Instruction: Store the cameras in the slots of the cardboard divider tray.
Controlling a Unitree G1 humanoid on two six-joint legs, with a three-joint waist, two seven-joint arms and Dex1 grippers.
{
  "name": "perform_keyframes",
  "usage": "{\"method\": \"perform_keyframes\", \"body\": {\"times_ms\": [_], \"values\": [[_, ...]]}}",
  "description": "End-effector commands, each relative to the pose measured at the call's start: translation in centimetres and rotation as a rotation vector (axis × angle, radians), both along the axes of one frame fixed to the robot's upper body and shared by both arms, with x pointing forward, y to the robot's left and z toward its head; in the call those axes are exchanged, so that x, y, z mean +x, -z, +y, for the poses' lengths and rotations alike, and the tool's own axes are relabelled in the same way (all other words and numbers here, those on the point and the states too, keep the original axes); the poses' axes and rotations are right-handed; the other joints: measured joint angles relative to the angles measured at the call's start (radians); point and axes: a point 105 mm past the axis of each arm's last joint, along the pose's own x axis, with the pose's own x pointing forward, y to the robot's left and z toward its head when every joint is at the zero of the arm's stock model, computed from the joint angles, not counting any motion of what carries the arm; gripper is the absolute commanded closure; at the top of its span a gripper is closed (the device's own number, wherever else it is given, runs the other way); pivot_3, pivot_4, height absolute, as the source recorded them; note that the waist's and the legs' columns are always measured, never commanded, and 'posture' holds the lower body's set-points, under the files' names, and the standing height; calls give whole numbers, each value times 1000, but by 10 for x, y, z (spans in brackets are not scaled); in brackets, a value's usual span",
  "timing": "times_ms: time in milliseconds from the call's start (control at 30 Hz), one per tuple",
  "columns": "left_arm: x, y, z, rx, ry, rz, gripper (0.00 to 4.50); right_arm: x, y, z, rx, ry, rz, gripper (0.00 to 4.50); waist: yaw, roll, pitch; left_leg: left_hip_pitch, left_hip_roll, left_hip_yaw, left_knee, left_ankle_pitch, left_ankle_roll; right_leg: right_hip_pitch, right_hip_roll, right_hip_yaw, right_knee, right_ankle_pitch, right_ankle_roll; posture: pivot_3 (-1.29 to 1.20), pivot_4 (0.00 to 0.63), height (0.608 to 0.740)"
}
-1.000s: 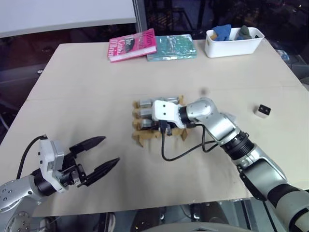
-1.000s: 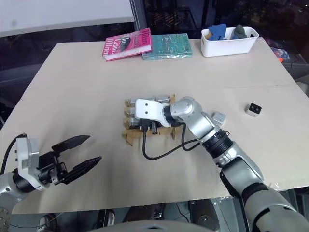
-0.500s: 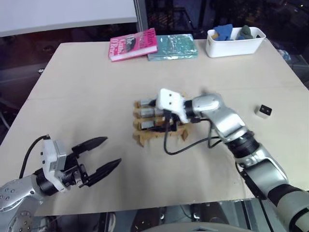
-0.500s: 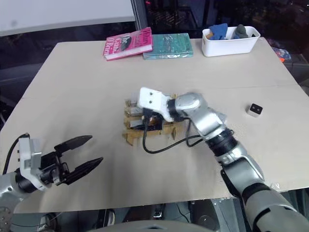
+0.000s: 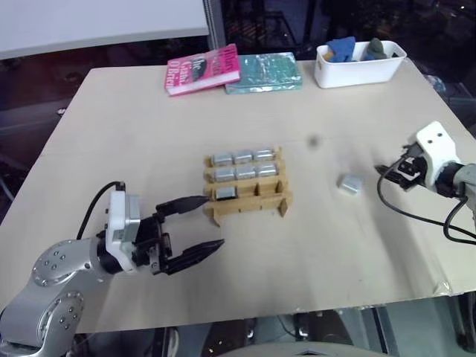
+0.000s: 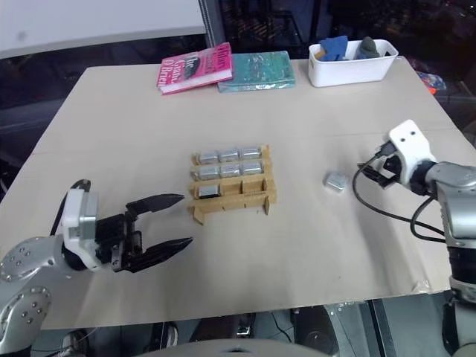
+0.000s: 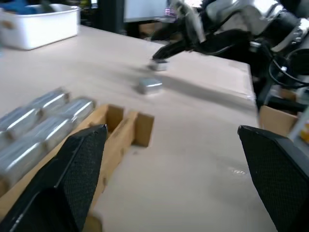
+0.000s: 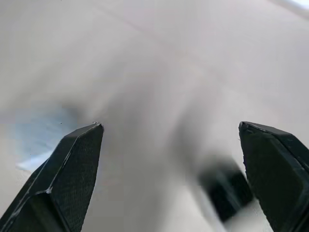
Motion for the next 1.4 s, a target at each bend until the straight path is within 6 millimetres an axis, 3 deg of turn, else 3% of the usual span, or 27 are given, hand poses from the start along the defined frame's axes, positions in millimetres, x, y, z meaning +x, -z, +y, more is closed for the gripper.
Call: {"method": "perform_keyframes", "body": {"times_ms": [33,267,400,567,800,1167,1267,1400], "values": [[0,-3,-2,-18,12,5,0,9,-10,-14,33,116,-73,52,-1,0,0,0,0,0,0,0,0,0,0,0,0,0,0,0,150,740],[-4,-1,-3,-18,16,10,0,14,-1,-19,197,311,-75,52,14,0,0,0,0,0,1,0,0,0,0,0,0,0,0,0,150,740],[-6,1,-3,-17,8,12,0,11,5,-35,205,515,-113,52,15,0,0,-1,0,0,1,0,0,0,0,0,0,0,0,0,150,740],[-7,4,-2,-18,2,16,0,6,13,-39,195,643,-117,52,12,0,0,-1,0,0,1,0,0,0,0,0,0,0,0,0,150,740],[-4,7,1,-16,-3,13,0,10,28,-27,292,683,-103,52,10,0,0,0,0,0,1,0,0,1,1,0,1,0,0,0,150,740],[-6,9,4,-21,-19,13,0,17,33,-20,331,701,-113,52,9,1,0,0,0,1,1,0,0,0,2,0,2,0,0,0,150,740],[-5,9,5,-24,-25,12,0,17,33,-21,324,710,-121,788,9,1,0,0,0,1,1,0,0,0,2,0,2,0,0,0,150,740],[-5,10,6,-27,-34,13,0,17,35,-22,307,706,-119,2566,9,0,0,0,0,1,1,0,0,0,2,0,2,0,0,0,150,740]]}}
